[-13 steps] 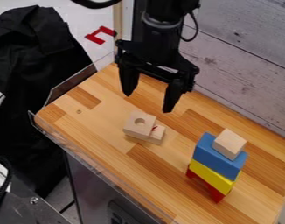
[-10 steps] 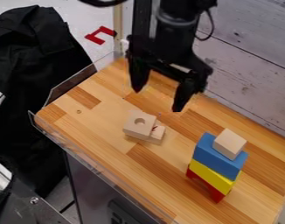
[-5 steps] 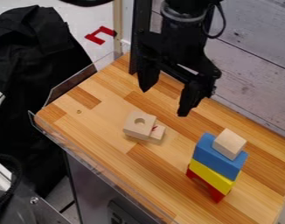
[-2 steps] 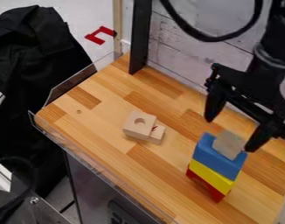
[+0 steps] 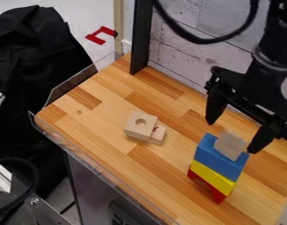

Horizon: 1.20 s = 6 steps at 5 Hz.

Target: Removed the cube from the tower and put it on top of the cube with a hole

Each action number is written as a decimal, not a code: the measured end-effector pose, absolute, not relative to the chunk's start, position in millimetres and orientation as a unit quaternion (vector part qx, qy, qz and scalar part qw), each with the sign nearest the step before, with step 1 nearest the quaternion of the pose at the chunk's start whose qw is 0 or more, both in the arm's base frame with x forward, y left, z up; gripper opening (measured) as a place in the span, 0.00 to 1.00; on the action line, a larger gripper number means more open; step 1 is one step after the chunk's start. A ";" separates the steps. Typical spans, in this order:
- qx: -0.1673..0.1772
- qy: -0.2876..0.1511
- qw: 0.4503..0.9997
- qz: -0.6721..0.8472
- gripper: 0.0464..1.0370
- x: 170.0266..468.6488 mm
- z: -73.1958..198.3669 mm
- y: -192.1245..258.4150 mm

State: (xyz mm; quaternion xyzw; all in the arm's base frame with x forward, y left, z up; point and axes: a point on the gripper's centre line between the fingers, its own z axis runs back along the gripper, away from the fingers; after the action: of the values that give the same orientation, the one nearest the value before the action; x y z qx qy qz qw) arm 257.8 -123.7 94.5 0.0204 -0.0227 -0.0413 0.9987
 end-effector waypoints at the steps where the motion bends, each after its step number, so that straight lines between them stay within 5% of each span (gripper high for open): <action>1: 0.008 -0.024 0.999 -0.036 0.96 256.2 93.0 -125.6; 6: -0.020 0.012 1.000 -0.009 0.96 260.9 70.1 -120.3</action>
State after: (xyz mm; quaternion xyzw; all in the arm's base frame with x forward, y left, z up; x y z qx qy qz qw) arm 260.9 -120.3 70.1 -0.0203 0.0115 -0.0087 0.9997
